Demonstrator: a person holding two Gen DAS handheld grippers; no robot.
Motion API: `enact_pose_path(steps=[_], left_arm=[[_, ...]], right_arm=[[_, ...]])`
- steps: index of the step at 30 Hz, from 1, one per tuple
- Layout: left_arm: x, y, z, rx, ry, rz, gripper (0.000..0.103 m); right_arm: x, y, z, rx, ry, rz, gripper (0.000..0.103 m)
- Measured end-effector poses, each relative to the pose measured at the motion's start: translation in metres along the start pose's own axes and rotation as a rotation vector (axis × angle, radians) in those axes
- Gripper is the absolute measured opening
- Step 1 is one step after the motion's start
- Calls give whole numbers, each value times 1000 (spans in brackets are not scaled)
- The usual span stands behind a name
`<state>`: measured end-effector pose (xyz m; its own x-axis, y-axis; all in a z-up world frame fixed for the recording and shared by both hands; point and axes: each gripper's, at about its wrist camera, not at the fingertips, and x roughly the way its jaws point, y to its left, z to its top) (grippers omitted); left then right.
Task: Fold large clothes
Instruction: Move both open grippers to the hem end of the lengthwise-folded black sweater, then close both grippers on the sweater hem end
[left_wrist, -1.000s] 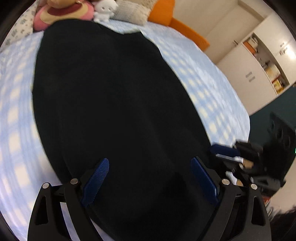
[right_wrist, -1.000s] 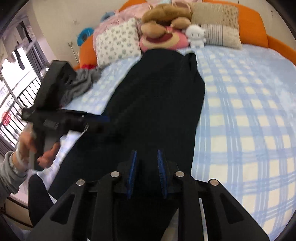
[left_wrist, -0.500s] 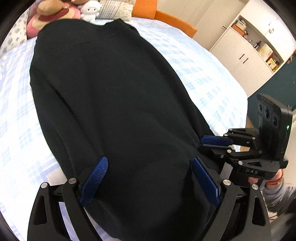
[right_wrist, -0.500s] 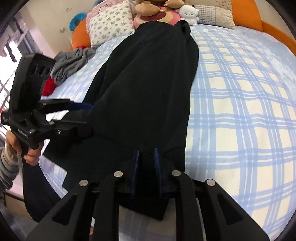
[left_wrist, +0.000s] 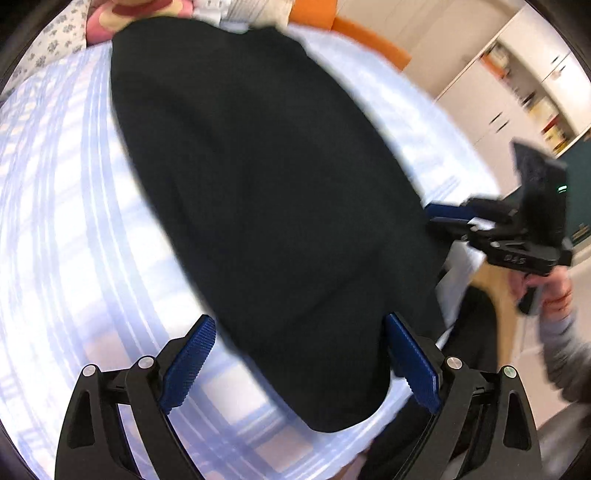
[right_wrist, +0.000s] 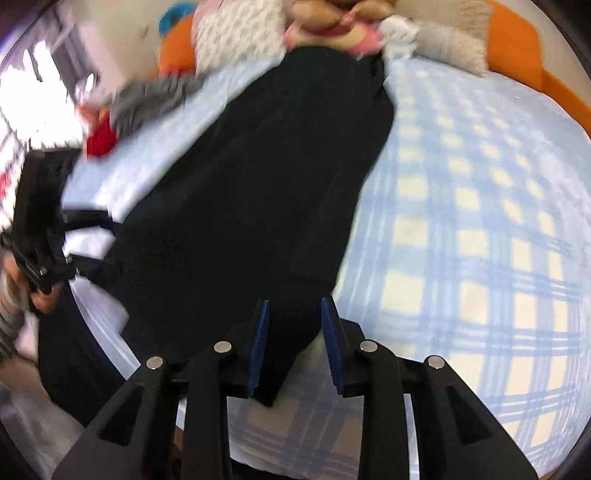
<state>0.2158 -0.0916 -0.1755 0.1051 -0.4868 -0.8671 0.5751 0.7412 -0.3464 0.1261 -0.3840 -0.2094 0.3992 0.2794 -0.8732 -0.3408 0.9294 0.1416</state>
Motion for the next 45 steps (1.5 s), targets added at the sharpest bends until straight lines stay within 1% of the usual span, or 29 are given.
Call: enact_pose_path(steps=[2, 4, 5, 6, 7, 8, 10, 13, 14, 16, 17, 18, 19, 20, 21, 22, 23, 25, 26, 27, 30, 31, 34, 35, 37, 40, 42, 44, 45], left_arm=[[2, -7, 0, 33, -20, 32, 95], [-3, -10, 6, 44, -21, 33, 95], [-7, -11, 8, 47, -28, 24, 95], [-14, -12, 12, 57, -37, 15, 95], [-21, -9, 13, 73, -46, 10, 95], [-35, -7, 11, 108, -64, 22, 95], [-54, -7, 13, 207, -99, 84, 95], [-64, -7, 12, 345, -120, 176, 95], [-64, -5, 12, 413, -114, 192, 95], [-58, -6, 7, 505, -97, 178, 95], [-54, -3, 7, 540, -74, 160, 95], [-57, -3, 3, 547, -40, 131, 95], [-47, 4, 10, 497, 37, 53, 95], [-39, 13, 18, 407, 106, -39, 95], [-26, 18, 22, 336, 154, -111, 95], [-19, 24, 27, 270, 190, -181, 95], [-14, 27, 31, 242, 197, -216, 95], [-9, 21, 35, 283, 182, -182, 95], [-8, 19, 37, 289, 178, -185, 95], [-7, 18, 39, 283, 175, -201, 95], [2, 8, 45, 255, 179, -285, 95], [6, 4, 47, 257, 183, -290, 95], [18, -1, 48, 245, 192, -282, 95], [13, 3, 46, 231, 190, -283, 96], [14, 5, 49, 174, 183, -306, 96], [7, 14, 50, 109, 184, -338, 96], [3, 16, 50, 93, 187, -345, 96], [5, 15, 49, 87, 200, -340, 97], [8, 15, 48, 78, 227, -342, 97]], right_arm=[[-1, 4, 0, -51, -12, -22, 31], [-9, 4, 5, -77, -31, -14, 31], [-18, 2, 7, -105, -62, -13, 41], [-26, 1, 8, -136, -91, -28, 61], [-33, 1, 7, -171, -121, -41, 77], [-44, 1, 5, -246, -182, -57, 79], [-56, 0, -2, -391, -270, -89, 78], [-66, 1, -17, -678, -368, -193, 78], [-63, 0, -21, -778, -364, -209, 77], [-54, -5, -23, -870, -323, -195, 67], [-50, -9, -21, -882, -295, -170, 64], [-45, -16, -18, -847, -250, -104, 64], [-40, -27, -5, -718, -178, 35, 65], [-35, -38, 6, -593, -129, 132, 65], [-26, -52, 20, -424, -51, 242, 66], [-19, -61, 27, -335, -9, 273, 66], [-16, -66, 33, -285, 10, 284, 66], [-14, -64, 35, -337, -16, 266, 66], [-14, -61, 34, -375, -27, 255, 66], [-11, -60, 32, -373, -11, 286, 66], [2, -61, 32, -286, 71, 375, 65], [10, -63, 32, -249, 103, 416, 66], [22, -63, 29, -169, 155, 461, 68], [22, -63, 29, -148, 156, 468, 69], [22, -65, 30, -86, 174, 533, 72], [26, -52, 33, -73, 208, 556, 72], [26, -45, 35, -64, 216, 554, 82], [29, -41, 39, -34, 222, 555, 83], [29, -45, 37, -17, 218, 569, 83]])
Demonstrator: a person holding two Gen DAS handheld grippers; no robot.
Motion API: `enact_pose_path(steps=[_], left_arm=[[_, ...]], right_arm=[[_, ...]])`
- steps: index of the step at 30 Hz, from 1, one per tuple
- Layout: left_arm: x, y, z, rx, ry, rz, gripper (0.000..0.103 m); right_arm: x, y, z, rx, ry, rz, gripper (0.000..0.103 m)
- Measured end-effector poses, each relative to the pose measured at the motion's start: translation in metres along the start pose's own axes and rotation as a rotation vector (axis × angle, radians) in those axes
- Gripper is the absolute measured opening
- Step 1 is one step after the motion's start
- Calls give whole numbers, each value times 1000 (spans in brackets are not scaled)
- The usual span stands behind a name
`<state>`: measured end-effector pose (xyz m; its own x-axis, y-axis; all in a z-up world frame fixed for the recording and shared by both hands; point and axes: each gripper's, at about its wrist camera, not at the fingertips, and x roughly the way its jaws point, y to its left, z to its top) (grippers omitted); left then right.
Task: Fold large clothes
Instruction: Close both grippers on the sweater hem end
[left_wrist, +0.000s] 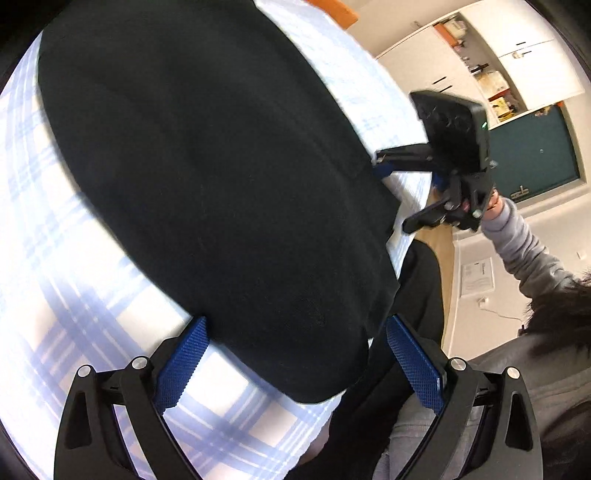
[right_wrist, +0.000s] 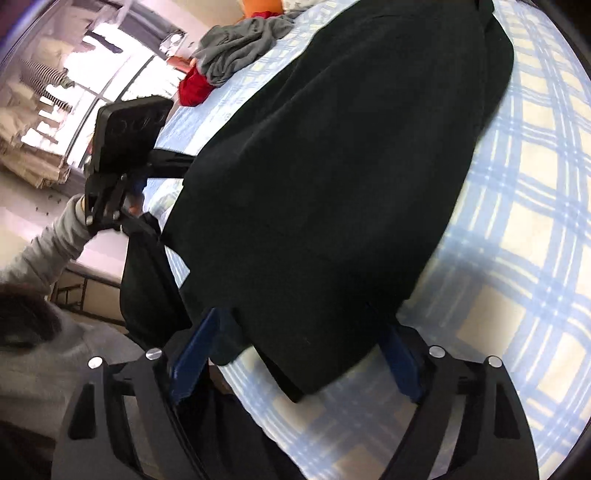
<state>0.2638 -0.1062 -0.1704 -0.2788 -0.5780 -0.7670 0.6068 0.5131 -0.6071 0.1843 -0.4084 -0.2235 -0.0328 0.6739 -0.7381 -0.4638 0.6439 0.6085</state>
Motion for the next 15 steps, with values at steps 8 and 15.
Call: enact_pose_path(steps=[8, 15], left_arm=[[32, 3, 4, -124, 38, -84, 97], [54, -8, 22, -205, 24, -66, 97]], right_arm=[[5, -10, 0, 106, 2, 62, 81], [7, -9, 7, 216, 43, 38, 76]])
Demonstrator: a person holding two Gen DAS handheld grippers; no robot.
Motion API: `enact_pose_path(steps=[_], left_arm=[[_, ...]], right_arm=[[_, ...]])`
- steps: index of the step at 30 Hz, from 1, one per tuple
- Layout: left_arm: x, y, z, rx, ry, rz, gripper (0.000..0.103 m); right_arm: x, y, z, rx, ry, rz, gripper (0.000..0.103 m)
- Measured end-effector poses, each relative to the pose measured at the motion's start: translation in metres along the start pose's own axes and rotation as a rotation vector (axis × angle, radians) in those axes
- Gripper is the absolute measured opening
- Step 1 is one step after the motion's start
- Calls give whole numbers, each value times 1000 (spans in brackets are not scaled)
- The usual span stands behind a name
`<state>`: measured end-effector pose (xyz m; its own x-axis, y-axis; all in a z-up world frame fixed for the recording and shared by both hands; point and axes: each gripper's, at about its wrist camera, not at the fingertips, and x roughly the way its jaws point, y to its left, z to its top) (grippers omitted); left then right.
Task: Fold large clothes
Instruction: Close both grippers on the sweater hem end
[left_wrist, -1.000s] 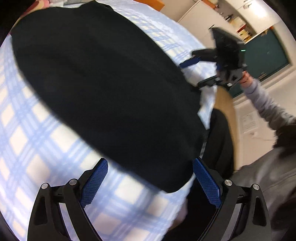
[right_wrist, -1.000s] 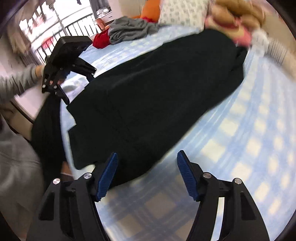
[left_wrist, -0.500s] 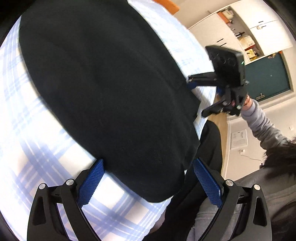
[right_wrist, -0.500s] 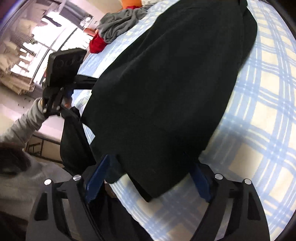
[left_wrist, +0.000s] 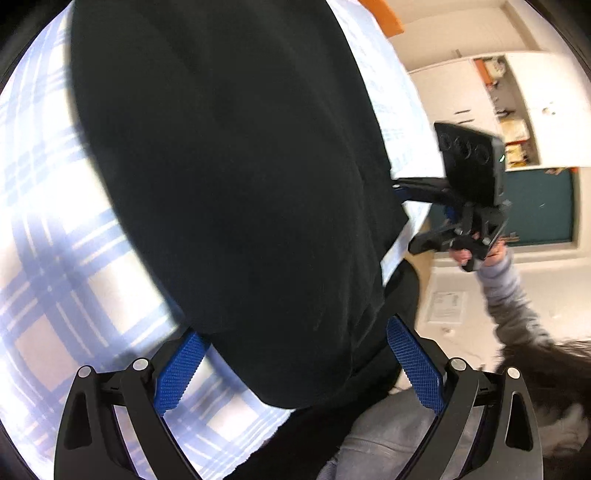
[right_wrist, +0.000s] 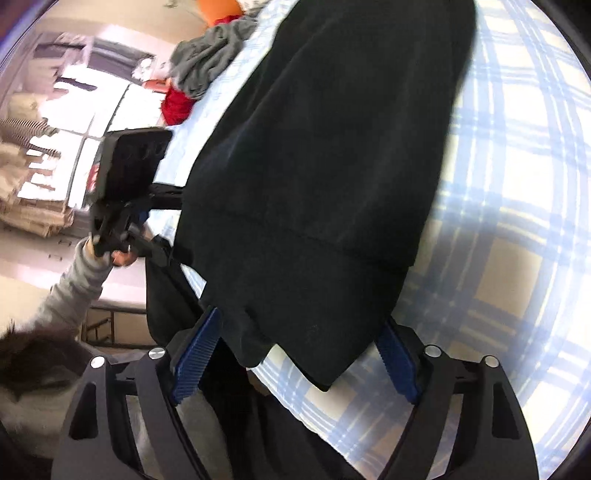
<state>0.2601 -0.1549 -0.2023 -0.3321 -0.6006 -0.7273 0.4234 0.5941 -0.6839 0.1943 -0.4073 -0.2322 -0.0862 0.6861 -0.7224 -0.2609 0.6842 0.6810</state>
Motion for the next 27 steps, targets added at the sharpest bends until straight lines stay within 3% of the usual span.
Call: enact_pose_path(steps=[2, 3, 4, 5, 8, 14, 18, 21, 24, 27], left_arm=[[7, -10, 0, 17, 3, 68, 96], [10, -14, 0, 15, 4, 91, 96], [12, -17, -1, 14, 3, 104, 89], [13, -17, -1, 7, 1, 127, 79], [7, -5, -2, -56, -12, 101, 64], [15, -1, -4, -130, -37, 41, 63], [16, 8, -10, -195, -62, -44, 63], [21, 6, -15, -209, -58, -63, 62], [30, -5, -15, -180, -60, -25, 62], [38, -15, -6, -170, -59, -12, 65]], right_arm=[[-1, -7, 0, 52, -9, -12, 63], [-1, -8, 0, 66, -14, -20, 51], [-2, -11, 0, 88, -18, -35, 44], [-3, -12, -1, 99, -26, -28, 42], [-2, -13, -4, 120, -28, -14, 37], [11, -6, 3, 139, 34, -42, 44], [12, -5, 7, 177, 71, -56, 47], [6, -3, 5, 178, 62, -118, 48], [7, -4, 6, 218, 51, -136, 55], [18, 8, 14, 217, 43, -128, 75]])
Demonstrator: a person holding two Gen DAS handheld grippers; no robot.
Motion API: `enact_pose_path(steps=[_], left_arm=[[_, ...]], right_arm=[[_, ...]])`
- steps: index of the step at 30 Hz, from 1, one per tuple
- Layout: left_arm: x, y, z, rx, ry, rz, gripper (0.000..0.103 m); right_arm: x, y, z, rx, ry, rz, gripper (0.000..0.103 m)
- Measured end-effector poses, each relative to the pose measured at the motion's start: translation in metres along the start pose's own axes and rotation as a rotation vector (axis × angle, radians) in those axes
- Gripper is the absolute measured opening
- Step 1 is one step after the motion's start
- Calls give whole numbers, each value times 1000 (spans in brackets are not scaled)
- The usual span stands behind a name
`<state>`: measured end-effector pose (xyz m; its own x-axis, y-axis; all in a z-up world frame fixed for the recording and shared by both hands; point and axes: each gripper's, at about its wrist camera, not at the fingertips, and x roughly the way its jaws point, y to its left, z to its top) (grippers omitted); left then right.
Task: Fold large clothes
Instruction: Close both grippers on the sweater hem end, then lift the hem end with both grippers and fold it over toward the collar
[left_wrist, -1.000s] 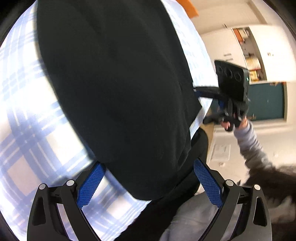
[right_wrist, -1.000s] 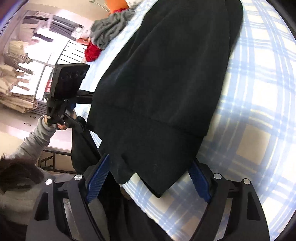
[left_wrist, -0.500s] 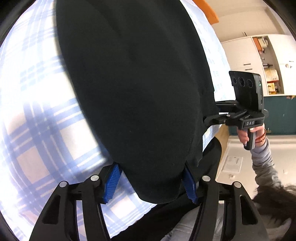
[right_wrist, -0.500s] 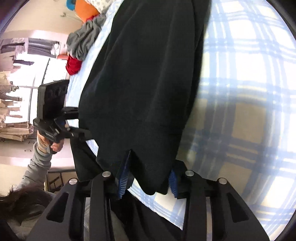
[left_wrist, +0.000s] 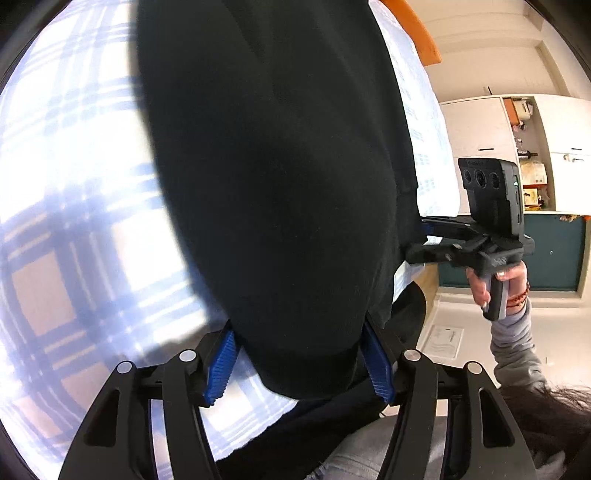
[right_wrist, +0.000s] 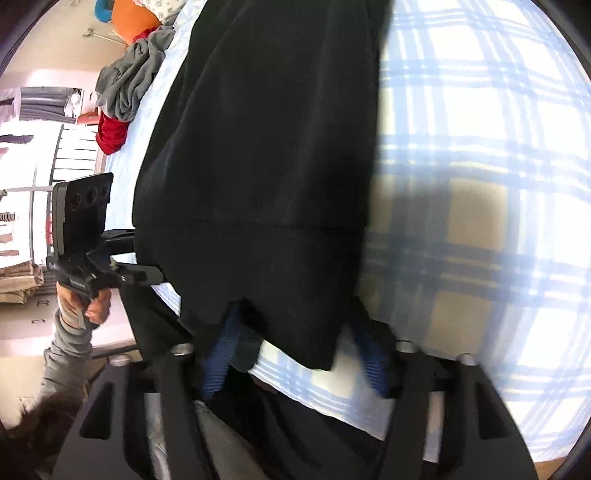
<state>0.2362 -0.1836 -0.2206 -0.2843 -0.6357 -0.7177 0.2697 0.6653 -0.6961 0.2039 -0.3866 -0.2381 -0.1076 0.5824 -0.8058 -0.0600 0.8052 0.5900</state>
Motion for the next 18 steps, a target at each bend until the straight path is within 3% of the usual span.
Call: enact_pose_path(steps=[2, 6, 10, 15, 18], left_arm=[[6, -7, 6, 7, -4, 13, 66], [7, -16, 6, 37, -16, 54, 56], [6, -13, 4, 13, -23, 12, 50], [0, -4, 9, -35, -48, -87, 46], [-22, 7, 6, -58, -97, -187, 44]], right_arm=[[2, 8, 2, -14, -24, 16, 71], [2, 8, 3, -9, -55, -1, 41], [-4, 9, 2, -9, -80, 49, 24], [-7, 7, 6, 7, -99, 125, 17], [-16, 3, 10, 10, -121, 207, 16]])
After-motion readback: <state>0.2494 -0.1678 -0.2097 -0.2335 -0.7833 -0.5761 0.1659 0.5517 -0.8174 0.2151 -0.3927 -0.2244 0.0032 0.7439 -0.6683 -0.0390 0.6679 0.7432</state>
